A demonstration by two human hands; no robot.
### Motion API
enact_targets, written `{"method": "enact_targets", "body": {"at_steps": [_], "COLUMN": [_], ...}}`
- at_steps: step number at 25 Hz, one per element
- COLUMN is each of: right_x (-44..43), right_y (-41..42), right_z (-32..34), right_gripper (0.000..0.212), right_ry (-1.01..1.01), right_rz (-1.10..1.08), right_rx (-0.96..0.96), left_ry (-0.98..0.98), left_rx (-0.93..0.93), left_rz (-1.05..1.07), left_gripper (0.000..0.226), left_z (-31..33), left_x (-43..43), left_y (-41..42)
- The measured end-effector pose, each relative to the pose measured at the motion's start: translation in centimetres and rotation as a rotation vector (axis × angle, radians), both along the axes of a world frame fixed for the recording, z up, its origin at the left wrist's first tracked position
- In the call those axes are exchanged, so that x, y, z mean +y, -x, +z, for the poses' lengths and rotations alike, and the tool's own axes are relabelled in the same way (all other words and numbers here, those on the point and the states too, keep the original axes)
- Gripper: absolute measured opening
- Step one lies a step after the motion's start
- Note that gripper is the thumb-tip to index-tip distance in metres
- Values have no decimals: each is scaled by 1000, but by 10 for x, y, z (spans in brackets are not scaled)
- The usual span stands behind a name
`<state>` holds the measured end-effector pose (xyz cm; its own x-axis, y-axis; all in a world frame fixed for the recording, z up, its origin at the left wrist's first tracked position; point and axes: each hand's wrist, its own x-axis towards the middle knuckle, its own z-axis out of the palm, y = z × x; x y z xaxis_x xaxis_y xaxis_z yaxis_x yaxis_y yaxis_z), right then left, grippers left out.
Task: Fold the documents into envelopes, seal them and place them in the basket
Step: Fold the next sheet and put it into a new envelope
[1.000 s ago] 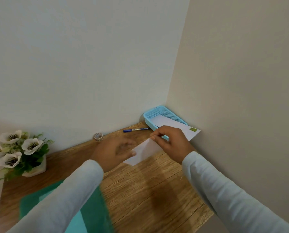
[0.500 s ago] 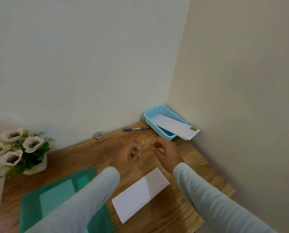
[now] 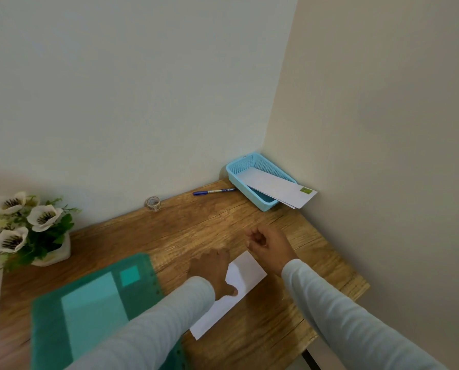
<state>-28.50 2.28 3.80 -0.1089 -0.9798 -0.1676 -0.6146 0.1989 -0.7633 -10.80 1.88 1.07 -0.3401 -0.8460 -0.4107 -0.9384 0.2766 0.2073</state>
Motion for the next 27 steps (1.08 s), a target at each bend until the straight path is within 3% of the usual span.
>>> {"method": "enact_targets", "body": {"at_steps": [2,7,11,15,20,23,27], "right_x": [3,9,7,-2,-17,-21,-19], "right_y": [4,16,11,-7,-20,-22,-24], "right_z": [-4,-5,0,17,46,57,58], "right_gripper": [23,38,35,11,20,18,13], "right_ry": [-133,-320,-288,-127,94,189,229], "right_rz": [-61,-167,-232,-206,-18,80,197], "right_rx": [38,-45,-207,-397,-246,-129,17], "left_ry": [-46,-116,-174,-190,-172,-33,90], "left_rx": [25,297,633,932,1013,1071,1188], "left_rz": [62,286,474,513,482,511,376], "left_gripper": [79,18,12,22,44,56,21], "left_z": [0,-6,10,40,64,75,92], "left_x": [-3,-9,-20,-26,-30,-35,-42], "left_y": [0,-13,-25,-29,-33,-43,-53]}}
